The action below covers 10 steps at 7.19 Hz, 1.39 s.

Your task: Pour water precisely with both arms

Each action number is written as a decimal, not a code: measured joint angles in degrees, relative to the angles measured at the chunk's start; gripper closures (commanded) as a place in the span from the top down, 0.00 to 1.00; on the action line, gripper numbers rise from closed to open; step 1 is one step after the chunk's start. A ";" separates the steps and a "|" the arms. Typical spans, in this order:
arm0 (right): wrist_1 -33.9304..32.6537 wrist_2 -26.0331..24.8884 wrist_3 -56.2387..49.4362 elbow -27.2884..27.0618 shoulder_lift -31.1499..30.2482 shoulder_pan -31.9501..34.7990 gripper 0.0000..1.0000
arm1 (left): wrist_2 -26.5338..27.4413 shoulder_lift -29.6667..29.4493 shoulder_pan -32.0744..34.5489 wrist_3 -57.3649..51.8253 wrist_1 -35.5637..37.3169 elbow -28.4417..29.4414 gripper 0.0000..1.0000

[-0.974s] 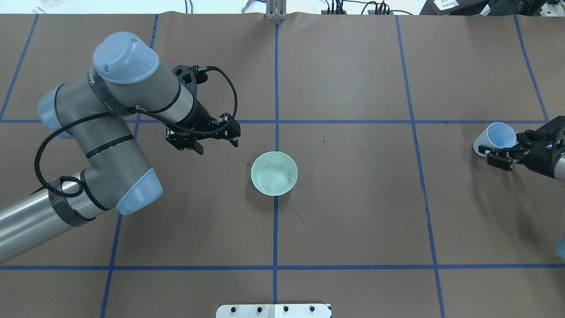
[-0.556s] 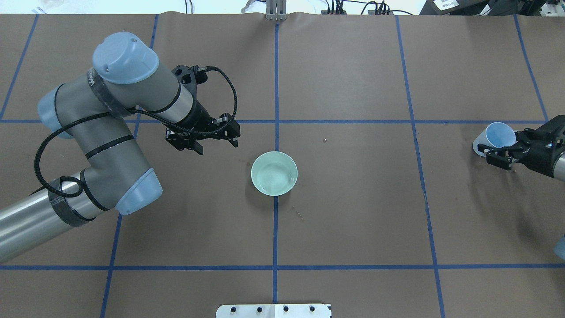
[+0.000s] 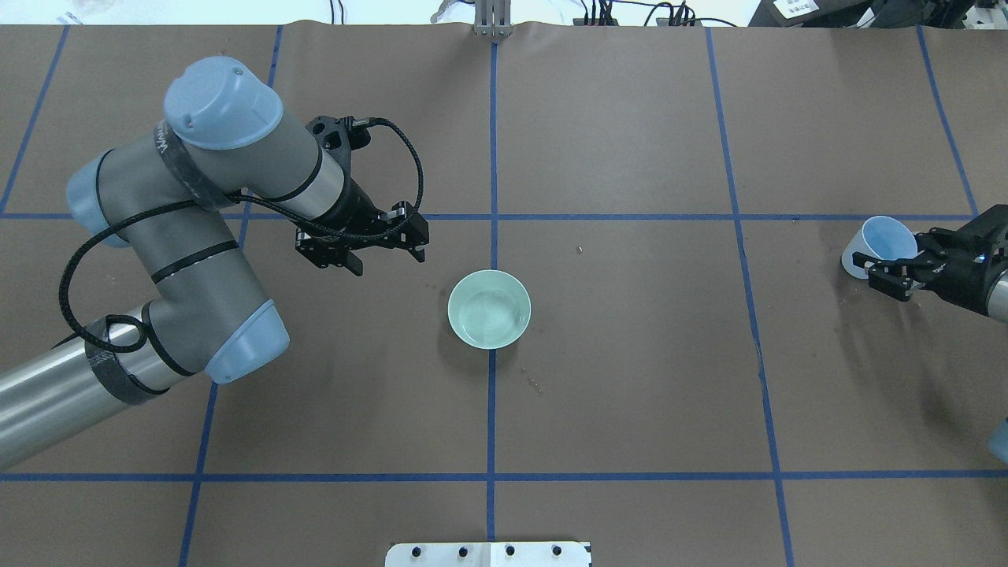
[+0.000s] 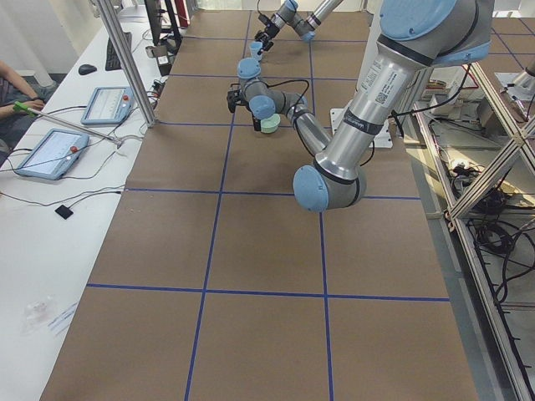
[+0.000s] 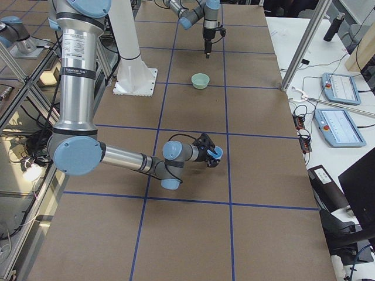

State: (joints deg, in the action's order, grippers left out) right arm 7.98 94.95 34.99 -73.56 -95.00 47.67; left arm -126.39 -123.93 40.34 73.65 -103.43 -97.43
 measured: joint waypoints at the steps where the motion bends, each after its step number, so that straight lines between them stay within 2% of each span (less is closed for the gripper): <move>1: -0.21 0.07 -0.03 -0.53 0.67 0.00 0.00 | -0.02 -0.01 0.09 0.00 0.30 -0.40 0.92; 3: -5.17 0.32 0.04 -4.80 2.77 0.04 0.00 | -0.08 -0.08 0.66 -0.02 1.82 -1.58 0.92; 4: -11.83 0.36 0.11 -9.89 3.71 0.04 0.00 | -0.14 -0.08 1.20 -0.05 2.18 -2.00 0.92; 7: -40.02 -1.65 0.45 -26.58 10.45 -3.69 0.00 | -3.69 0.68 5.77 -1.21 2.41 -1.62 0.91; 10: -69.71 -5.84 0.56 -37.45 21.46 -14.94 0.00 | -6.42 4.97 13.32 -13.36 2.57 1.49 0.91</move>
State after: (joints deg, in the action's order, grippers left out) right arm -61.73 89.11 35.55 -111.01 -73.54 32.73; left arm -132.80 -118.95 53.67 60.29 -100.86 -95.94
